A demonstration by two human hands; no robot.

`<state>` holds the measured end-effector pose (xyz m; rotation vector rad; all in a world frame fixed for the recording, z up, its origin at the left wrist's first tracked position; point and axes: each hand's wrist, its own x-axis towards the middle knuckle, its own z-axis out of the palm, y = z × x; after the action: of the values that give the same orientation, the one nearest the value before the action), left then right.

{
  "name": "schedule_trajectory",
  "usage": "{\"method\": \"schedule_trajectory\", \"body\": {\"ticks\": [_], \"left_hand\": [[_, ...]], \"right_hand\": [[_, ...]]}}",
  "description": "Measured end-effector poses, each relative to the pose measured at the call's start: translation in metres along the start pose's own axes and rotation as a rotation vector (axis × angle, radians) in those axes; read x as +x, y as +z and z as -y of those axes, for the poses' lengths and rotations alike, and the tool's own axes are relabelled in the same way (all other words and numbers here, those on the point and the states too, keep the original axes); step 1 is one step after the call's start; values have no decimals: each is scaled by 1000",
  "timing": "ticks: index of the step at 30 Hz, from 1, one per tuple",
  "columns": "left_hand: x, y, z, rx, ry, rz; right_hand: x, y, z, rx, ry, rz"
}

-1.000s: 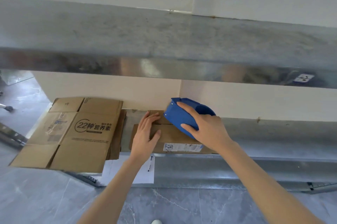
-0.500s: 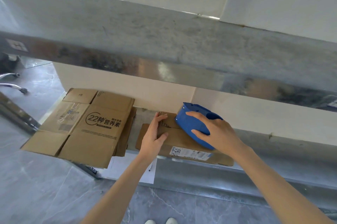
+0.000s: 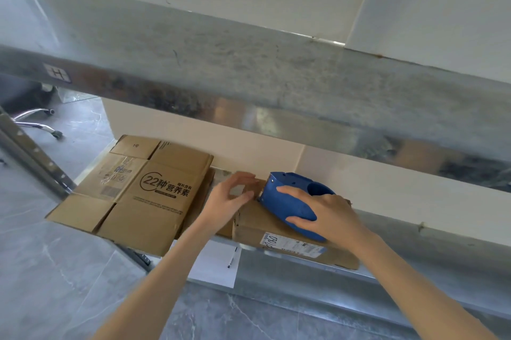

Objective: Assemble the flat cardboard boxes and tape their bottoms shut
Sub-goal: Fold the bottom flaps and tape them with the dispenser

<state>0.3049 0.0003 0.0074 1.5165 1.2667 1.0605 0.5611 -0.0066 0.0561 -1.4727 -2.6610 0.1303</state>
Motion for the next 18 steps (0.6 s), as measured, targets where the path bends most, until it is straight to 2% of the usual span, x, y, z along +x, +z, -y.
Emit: {"method": "schedule_trajectory", "body": {"ticks": [3,9,18], "left_hand": [[16,-6,-13,52,2,25],[26,5,-25,-4,-8,166],[28,11,-25,88,-1,118]], "right_hand": [[0,2,-1,6,-3,-5],[-6,-6,4,14,-4,-21],[-9,-12,8,42,-80,-5]]}}
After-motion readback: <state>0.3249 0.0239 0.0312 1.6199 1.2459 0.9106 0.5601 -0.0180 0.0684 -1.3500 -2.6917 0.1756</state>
